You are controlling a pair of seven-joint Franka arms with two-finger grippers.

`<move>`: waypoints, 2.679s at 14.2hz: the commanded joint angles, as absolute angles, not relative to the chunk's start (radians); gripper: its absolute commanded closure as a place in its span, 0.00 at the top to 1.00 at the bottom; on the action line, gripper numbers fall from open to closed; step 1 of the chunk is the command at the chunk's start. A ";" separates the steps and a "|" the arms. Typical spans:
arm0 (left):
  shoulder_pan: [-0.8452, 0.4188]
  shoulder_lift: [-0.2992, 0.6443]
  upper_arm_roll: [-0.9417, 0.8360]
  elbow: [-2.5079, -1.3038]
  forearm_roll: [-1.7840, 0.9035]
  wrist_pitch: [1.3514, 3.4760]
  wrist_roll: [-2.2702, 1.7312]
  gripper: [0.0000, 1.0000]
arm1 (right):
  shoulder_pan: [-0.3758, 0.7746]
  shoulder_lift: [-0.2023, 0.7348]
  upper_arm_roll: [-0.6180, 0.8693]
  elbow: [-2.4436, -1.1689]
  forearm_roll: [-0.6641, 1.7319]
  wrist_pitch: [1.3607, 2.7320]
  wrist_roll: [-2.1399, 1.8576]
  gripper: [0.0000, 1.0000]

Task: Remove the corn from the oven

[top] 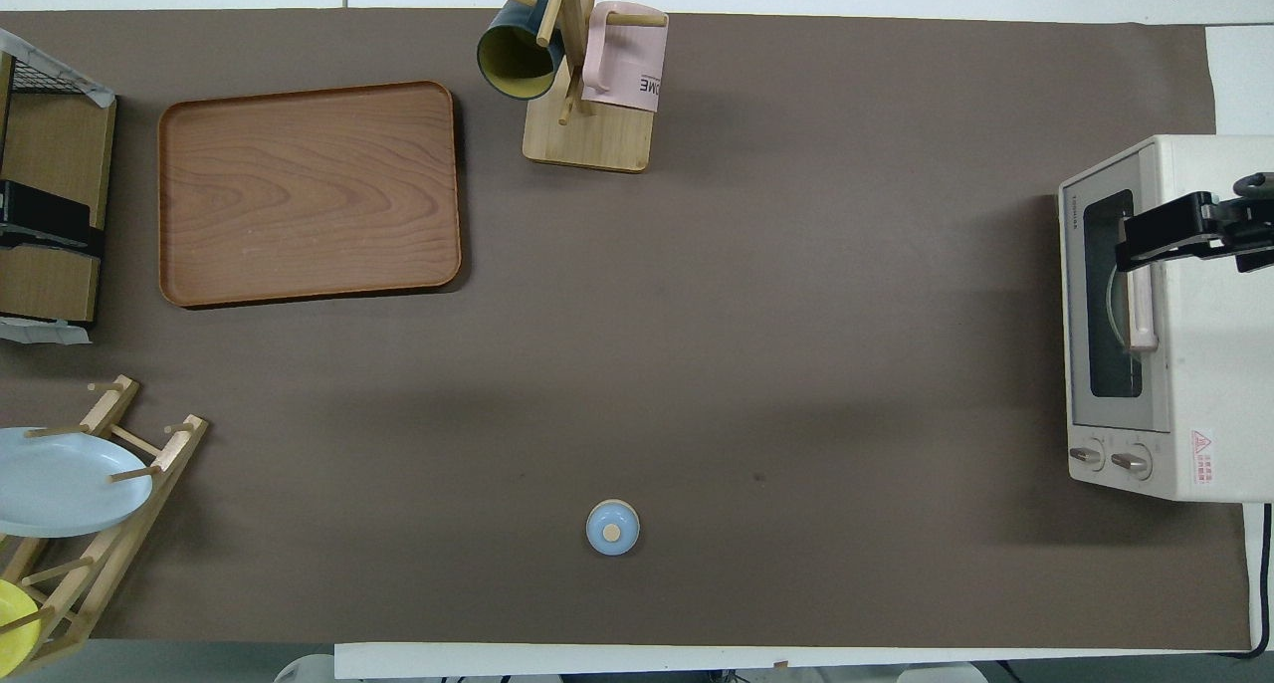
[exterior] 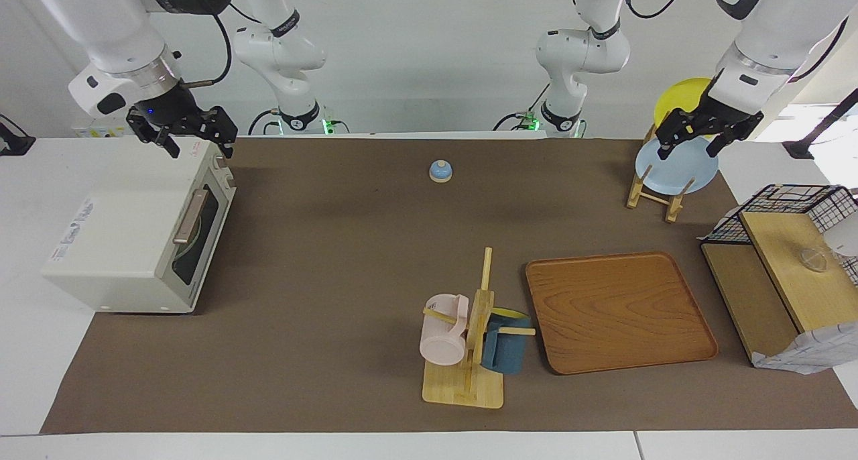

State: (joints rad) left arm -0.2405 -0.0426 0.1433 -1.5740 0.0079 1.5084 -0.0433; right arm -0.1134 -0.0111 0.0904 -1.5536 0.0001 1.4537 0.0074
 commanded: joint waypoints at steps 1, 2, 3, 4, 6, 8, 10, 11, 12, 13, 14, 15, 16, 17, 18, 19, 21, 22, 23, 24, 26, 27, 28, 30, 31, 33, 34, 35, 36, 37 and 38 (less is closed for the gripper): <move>-0.232 -0.060 0.140 -1.588 0.006 1.517 -0.032 1.00 | -0.126 -0.023 0.095 -1.560 0.008 1.456 0.020 1.00; -0.226 -0.060 0.143 -1.588 0.006 1.517 -0.034 1.00 | -0.126 -0.023 0.095 -1.560 0.009 1.454 0.018 1.00; -0.225 -0.060 0.144 -1.588 0.005 1.517 -0.034 1.00 | -0.124 -0.025 0.095 -1.562 0.008 1.454 0.020 1.00; -0.224 -0.060 0.146 -1.588 0.006 1.517 -0.034 1.00 | -0.121 -0.025 0.095 -1.562 0.006 1.456 0.020 1.00; -0.224 -0.060 0.150 -1.588 0.006 1.517 -0.034 1.00 | -0.117 -0.032 0.097 -1.578 0.002 1.456 0.020 1.00; -0.224 -0.060 0.150 -1.588 0.006 1.519 -0.034 1.00 | -0.118 -0.035 0.097 -1.586 0.002 1.463 0.015 1.00; -0.224 -0.060 0.150 -1.588 0.006 1.517 -0.034 1.00 | -0.117 -0.032 0.097 -1.585 -0.002 1.462 0.003 0.90; -0.224 -0.060 0.150 -1.588 0.005 1.517 -0.034 1.00 | -0.118 -0.032 0.097 -1.586 -0.008 1.463 -0.001 0.65; -0.224 -0.060 0.150 -1.588 0.006 1.517 -0.034 1.00 | -0.118 -0.032 0.097 -1.588 -0.009 1.466 -0.024 0.37; -0.224 -0.060 0.150 -1.588 0.006 1.517 -0.034 1.00 | -0.120 -0.035 0.097 -1.600 -0.014 1.468 -0.058 0.18; -0.224 -0.060 0.150 -1.588 0.005 1.517 -0.034 1.00 | -0.129 -0.046 0.097 -1.623 -0.015 1.492 -0.116 0.07; -0.224 -0.060 0.150 -1.588 0.006 1.517 -0.034 1.00 | -0.135 -0.048 0.094 -1.626 -0.027 1.509 -0.133 0.00; -0.224 -0.060 0.150 -1.588 0.006 1.517 -0.034 1.00 | -0.137 -0.048 0.094 -1.626 -0.070 1.509 -0.129 0.00; -0.224 -0.060 0.150 -1.588 0.006 1.517 -0.034 1.00 | -0.146 -0.043 0.095 -1.629 -0.098 1.519 -0.126 0.00; -0.224 -0.060 0.150 -1.588 0.006 1.517 -0.034 1.00 | -0.153 -0.028 0.095 -1.631 -0.112 1.538 -0.115 0.00; -0.224 -0.060 0.150 -1.588 0.006 1.517 -0.034 1.00 | -0.170 -0.005 0.095 -1.646 -0.120 1.566 -0.100 0.00; -0.224 -0.060 0.150 -1.588 0.006 1.516 -0.034 1.00 | -0.207 0.032 0.095 -1.673 -0.121 1.627 -0.095 0.00; -0.224 -0.060 0.150 -1.588 0.005 1.517 -0.034 1.00 | -0.209 0.052 0.095 -1.678 -0.121 1.643 -0.092 0.00; -0.224 -0.060 0.150 -1.588 0.006 1.517 -0.034 1.00 | -0.209 0.067 0.095 -1.681 -0.121 1.655 -0.081 0.00; -0.224 -0.060 0.150 -1.588 0.005 1.517 -0.034 1.00 | -0.207 0.080 0.095 -1.696 -0.123 1.673 -0.066 0.00; -0.224 -0.060 0.150 -1.588 0.006 1.517 -0.034 1.00 | -0.199 0.080 0.095 -1.745 -0.139 1.727 -0.064 0.00; -0.224 -0.060 0.150 -1.588 0.006 1.517 -0.034 1.00 | -0.199 0.081 0.097 -1.762 -0.143 1.736 -0.063 0.00; -0.224 -0.060 0.150 -1.588 0.006 1.517 -0.034 1.00 | -0.199 0.083 0.097 -1.782 -0.144 1.750 -0.063 0.00; -0.224 -0.060 0.150 -1.588 0.006 1.517 -0.034 1.00 | -0.199 0.081 0.097 -1.798 -0.146 1.755 -0.067 0.00; -0.224 -0.060 0.150 -1.588 0.005 1.517 -0.034 1.00 | -0.199 0.081 0.097 -1.802 -0.153 1.752 -0.067 0.00; -0.224 -0.060 0.150 -1.588 0.006 1.517 -0.034 1.00 | -0.207 0.080 0.097 -1.815 -0.166 1.755 -0.077 0.00; -0.224 -0.060 0.150 -1.588 0.006 1.517 -0.034 1.00 | -0.209 0.080 0.097 -1.825 -0.166 1.756 -0.077 0.00; -0.224 -0.060 0.150 -1.588 0.006 1.517 -0.034 1.00 | -0.209 0.075 0.097 -1.838 -0.166 1.761 -0.077 0.00; -0.224 -0.060 0.150 -1.588 0.006 1.517 -0.034 1.00 | -0.209 0.072 0.097 -1.851 -0.166 1.766 -0.078 0.00; -0.224 -0.060 0.150 -1.588 0.005 1.517 -0.034 1.00 | -0.204 0.075 0.097 -1.855 -0.166 1.778 -0.078 0.00; -0.224 -0.060 0.150 -1.588 0.006 1.517 -0.034 1.00 | -0.198 0.083 0.097 -1.861 -0.164 1.796 -0.071 0.00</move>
State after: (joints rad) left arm -0.2367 -0.0426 0.1562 -1.5740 0.0079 1.5084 -0.0431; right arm -0.1998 0.0998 0.0918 -1.8098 -0.1512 1.7496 -0.0808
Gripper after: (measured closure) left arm 0.000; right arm 0.991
